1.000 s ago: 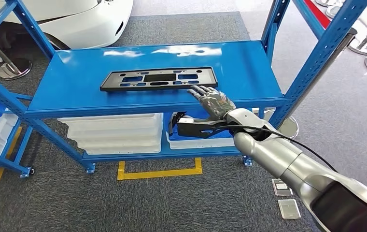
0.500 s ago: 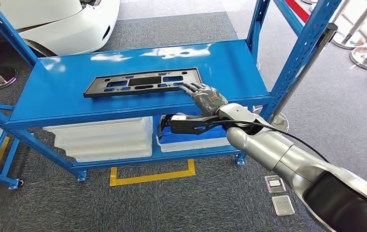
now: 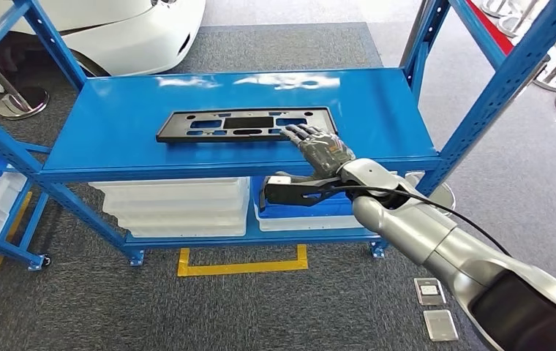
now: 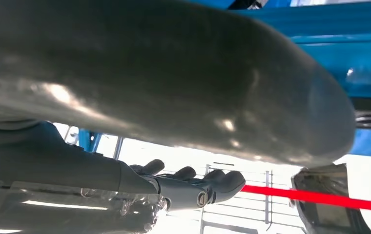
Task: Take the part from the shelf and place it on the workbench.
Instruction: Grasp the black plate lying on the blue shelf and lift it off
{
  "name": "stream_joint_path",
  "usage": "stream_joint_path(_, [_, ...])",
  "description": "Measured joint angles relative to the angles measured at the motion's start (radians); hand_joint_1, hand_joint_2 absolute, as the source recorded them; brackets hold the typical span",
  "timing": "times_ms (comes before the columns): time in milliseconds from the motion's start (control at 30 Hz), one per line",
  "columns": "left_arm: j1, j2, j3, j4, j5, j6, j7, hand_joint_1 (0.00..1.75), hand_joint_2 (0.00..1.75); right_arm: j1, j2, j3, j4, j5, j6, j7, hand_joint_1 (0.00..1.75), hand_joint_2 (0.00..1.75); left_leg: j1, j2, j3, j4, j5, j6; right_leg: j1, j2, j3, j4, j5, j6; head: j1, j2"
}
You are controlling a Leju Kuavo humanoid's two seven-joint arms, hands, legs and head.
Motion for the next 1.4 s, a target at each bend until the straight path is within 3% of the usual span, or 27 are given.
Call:
stream_joint_path(133, [0.003,-0.001,0.000,0.000,0.002,0.000,0.000,0.00,0.00,-0.004,0.007,0.000,0.003,0.003,-0.001,-0.003,0.00,0.00,0.001,0.000,-0.004,0.017,-0.015,-0.021,-0.003,0.000,0.008,-0.017,0.000,-0.016,-0.001,0.000])
stream_joint_path(200, [0.004,-0.001,0.000,0.000,0.003,0.000,0.000,0.00,0.00,-0.006,0.014,0.000,0.005,0.004,-0.002,-0.006,0.00,0.00,0.008,0.000,-0.038,0.097,-0.059,-0.039,-0.009,-0.001,0.014,-0.023,0.001,-0.022,-0.011,0.000])
stream_joint_path(267, [0.005,-0.001,0.000,0.000,0.004,0.000,0.000,0.00,0.00,-0.006,0.020,0.001,0.007,0.005,-0.003,-0.010,0.00,0.00,0.019,0.001,-0.104,0.224,-0.113,-0.054,-0.011,-0.001,0.016,-0.024,-0.002,-0.024,-0.024,0.000])
stream_joint_path(300, [0.006,-0.001,0.000,0.000,0.004,0.000,0.000,0.00,0.00,-0.006,0.022,0.001,0.009,0.005,-0.003,-0.011,0.00,0.00,0.025,0.001,-0.130,0.268,-0.122,-0.059,-0.012,-0.001,0.017,-0.023,-0.003,-0.023,-0.028,0.000])
stream_joint_path(333, [0.007,-0.001,0.000,0.000,0.004,0.000,0.000,0.00,0.00,-0.006,0.024,0.002,0.010,0.005,-0.003,-0.011,0.00,0.00,0.029,0.001,-0.141,0.280,-0.113,-0.064,-0.014,0.000,0.019,-0.023,-0.005,-0.021,-0.031,0.000])
stream_joint_path(367, [0.008,-0.001,0.000,0.000,0.004,0.000,0.000,0.00,0.00,-0.005,0.025,0.002,0.011,0.005,-0.003,-0.012,0.00,0.00,0.033,0.001,-0.133,0.252,-0.085,-0.067,-0.017,0.000,0.021,-0.023,-0.008,-0.018,-0.035,0.000])
stream_joint_path(433, [0.010,-0.001,0.000,0.000,0.004,0.000,0.000,0.00,0.00,-0.006,0.027,0.002,0.013,0.005,-0.003,-0.012,0.00,0.00,0.039,0.002,-0.076,0.118,-0.011,-0.072,-0.023,0.001,0.030,-0.023,-0.014,-0.008,-0.043,0.000])
stream_joint_path(500, [0.010,-0.001,0.000,0.000,0.004,0.000,0.000,0.00,0.00,-0.006,0.029,0.002,0.013,0.005,-0.004,-0.013,0.00,0.00,0.037,0.000,-0.032,0.016,0.024,-0.066,-0.023,0.002,0.036,-0.023,-0.021,0.005,-0.050,0.000])
stream_joint_path(600, [0.010,-0.001,0.000,0.000,0.004,0.001,0.000,0.00,0.00,-0.006,0.031,0.002,0.015,0.006,-0.005,-0.014,0.00,0.00,0.030,-0.003,-0.022,-0.004,0.019,-0.041,-0.024,0.002,0.043,-0.030,-0.025,0.025,-0.045,0.000])
stream_joint_path(667, [0.010,-0.001,0.000,0.000,0.004,0.004,0.000,0.00,0.00,-0.007,0.031,0.002,0.016,0.006,-0.006,-0.014,0.00,0.00,0.030,-0.003,-0.014,-0.013,0.021,-0.023,-0.027,0.001,0.035,-0.004,-0.045,0.032,-0.036,0.000])
stream_joint_path(700, [0.010,-0.001,0.000,0.000,0.004,0.005,0.000,0.00,0.00,-0.008,0.032,0.002,0.017,0.006,-0.006,-0.014,0.00,0.00,0.030,-0.003,-0.010,-0.016,0.021,-0.016,-0.026,0.001,0.013,0.041,-0.068,0.031,-0.029,0.000])
stream_joint_path(767, [0.010,-0.001,0.000,0.000,0.004,0.006,0.000,0.00,0.00,-0.006,0.032,0.003,0.020,0.006,-0.007,-0.015,0.00,0.00,0.023,-0.003,-0.006,-0.016,0.017,-0.006,-0.022,0.001,-0.059,0.177,-0.120,0.027,-0.014,0.000])
stream_joint_path(800, [0.010,-0.001,0.000,0.000,0.004,0.006,0.000,0.00,0.00,-0.003,0.032,0.003,0.022,0.006,-0.007,-0.015,0.00,0.00,0.019,-0.003,-0.004,-0.015,0.014,-0.002,-0.019,0.001,-0.093,0.233,-0.133,0.024,-0.008,0.000])
stream_joint_path(833, [0.011,-0.001,0.000,0.000,0.004,0.006,0.000,0.00,0.00,-0.001,0.032,0.004,0.025,0.006,-0.007,-0.015,0.00,0.00,0.015,-0.004,-0.001,-0.014,0.011,0.001,-0.017,0.001,-0.113,0.256,-0.126,0.021,-0.004,0.000])
stream_joint_path(867, [0.011,-0.001,0.000,0.000,0.004,0.006,0.000,0.00,0.00,0.001,0.032,0.005,0.028,0.006,-0.007,-0.015,0.00,0.00,0.011,-0.005,0.003,-0.013,0.007,0.003,-0.014,0.001,-0.113,0.241,-0.100,0.016,0.000,0.000])
stream_joint_path(933, [0.012,-0.001,0.000,0.000,0.004,0.006,0.000,0.00,0.00,0.000,0.032,0.006,0.033,0.006,-0.007,-0.015,0.00,0.00,0.006,-0.007,0.014,-0.011,-0.004,0.003,-0.007,0.001,-0.068,0.119,-0.023,0.002,0.008,0.000])
stream_joint_path(1000, [0.010,-0.002,0.000,0.000,0.004,0.006,0.000,0.00,0.00,-0.002,0.032,0.006,0.034,0.006,-0.008,-0.015,0.00,0.00,0.001,-0.008,0.019,-0.006,-0.013,-0.002,0.001,0.001,-0.022,0.012,0.016,-0.010,0.008,0.000])
stream_joint_path(1067, [0.009,-0.003,0.000,0.000,0.003,0.006,0.000,0.00,0.00,-0.004,0.032,0.006,0.035,0.006,-0.009,-0.016,0.00,0.00,0.001,-0.008,0.017,-0.004,-0.017,-0.010,0.007,0.003,-0.011,-0.014,0.012,-0.013,0.004,0.000])
stream_joint_path(1167, [0.010,-0.002,0.000,0.000,0.002,0.006,-0.001,0.00,0.00,-0.005,0.031,0.006,0.037,0.007,-0.010,-0.016,0.00,0.00,0.002,-0.006,0.016,0.017,-0.035,-0.028,0.000,0.004,0.002,-0.027,0.011,-0.020,0.003,0.000])
stream_joint_path(1233, [0.010,-0.001,0.000,0.000,0.001,0.006,-0.002,0.00,0.00,-0.006,0.031,0.006,0.038,0.007,-0.010,-0.016,0.00,0.00,0.009,-0.005,-0.025,0.108,-0.081,-0.046,-0.006,0.003,0.014,-0.035,0.009,-0.025,-0.007,0.000])
stream_joint_path(1300, [0.010,-0.001,0.000,0.000,0.001,0.006,-0.003,0.00,0.00,-0.005,0.031,0.006,0.040,0.007,-0.010,-0.014,0.00,0.00,0.021,-0.003,-0.096,0.233,-0.126,-0.061,-0.008,0.003,0.018,-0.035,0.004,-0.027,-0.018,0.000])
stream_joint_path(1333, [0.011,-0.001,0.000,0.000,0.001,0.006,-0.004,0.00,0.00,-0.003,0.031,0.006,0.042,0.007,-0.010,-0.014,0.00,0.00,0.026,-0.003,-0.122,0.270,-0.128,-0.066,-0.009,0.003,0.020,-0.034,0.002,-0.026,-0.021,0.000])
stream_joint_path(1367, [0.013,-0.001,0.000,0.000,0.001,0.006,-0.004,0.00,0.00,-0.002,0.030,0.006,0.045,0.007,-0.010,-0.013,0.00,0.00,0.030,-0.002,-0.129,0.269,-0.111,-0.069,-0.010,0.004,0.023,-0.033,-0.001,-0.024,-0.024,0.000])
stream_joint_path(1400, [0.014,-0.001,0.000,0.000,0.000,0.006,-0.004,0.00,0.00,-0.001,0.030,0.006,0.047,0.006,-0.010,-0.012,0.00,0.00,0.033,-0.002,-0.118,0.230,-0.076,-0.072,-0.012,0.006,0.026,-0.032,-0.005,-0.021,-0.028,0.000])
